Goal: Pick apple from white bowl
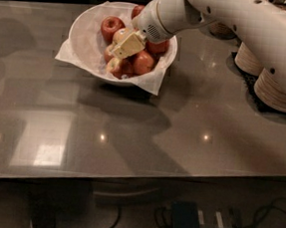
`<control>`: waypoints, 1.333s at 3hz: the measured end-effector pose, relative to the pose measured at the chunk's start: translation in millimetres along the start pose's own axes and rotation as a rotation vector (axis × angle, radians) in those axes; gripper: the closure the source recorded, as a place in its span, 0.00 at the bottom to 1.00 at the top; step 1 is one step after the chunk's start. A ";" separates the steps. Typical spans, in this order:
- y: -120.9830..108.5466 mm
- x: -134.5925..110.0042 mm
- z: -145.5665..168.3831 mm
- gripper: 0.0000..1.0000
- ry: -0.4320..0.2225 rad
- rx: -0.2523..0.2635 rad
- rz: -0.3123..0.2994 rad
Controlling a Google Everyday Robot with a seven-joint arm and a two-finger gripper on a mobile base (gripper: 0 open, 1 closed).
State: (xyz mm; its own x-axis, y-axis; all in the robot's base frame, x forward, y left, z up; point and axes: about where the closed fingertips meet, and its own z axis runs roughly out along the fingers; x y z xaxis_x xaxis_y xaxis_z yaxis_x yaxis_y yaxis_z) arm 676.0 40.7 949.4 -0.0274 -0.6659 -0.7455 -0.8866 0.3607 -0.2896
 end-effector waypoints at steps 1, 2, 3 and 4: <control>-4.3 6.8 5.1 0.31 0.009 0.009 0.010; -9.1 12.3 10.3 0.32 0.016 0.017 0.021; -13.5 14.8 19.3 0.32 0.017 0.016 0.031; -14.6 13.2 31.1 0.36 0.014 0.002 0.035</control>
Offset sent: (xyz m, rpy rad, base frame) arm 0.0208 -0.0120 -0.0173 -0.0056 0.0097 -0.0546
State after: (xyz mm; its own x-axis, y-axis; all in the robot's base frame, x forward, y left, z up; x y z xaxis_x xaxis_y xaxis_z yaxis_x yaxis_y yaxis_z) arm 703.0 46.9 925.1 -0.0651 -0.6619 -0.7468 -0.8841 0.3853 -0.2644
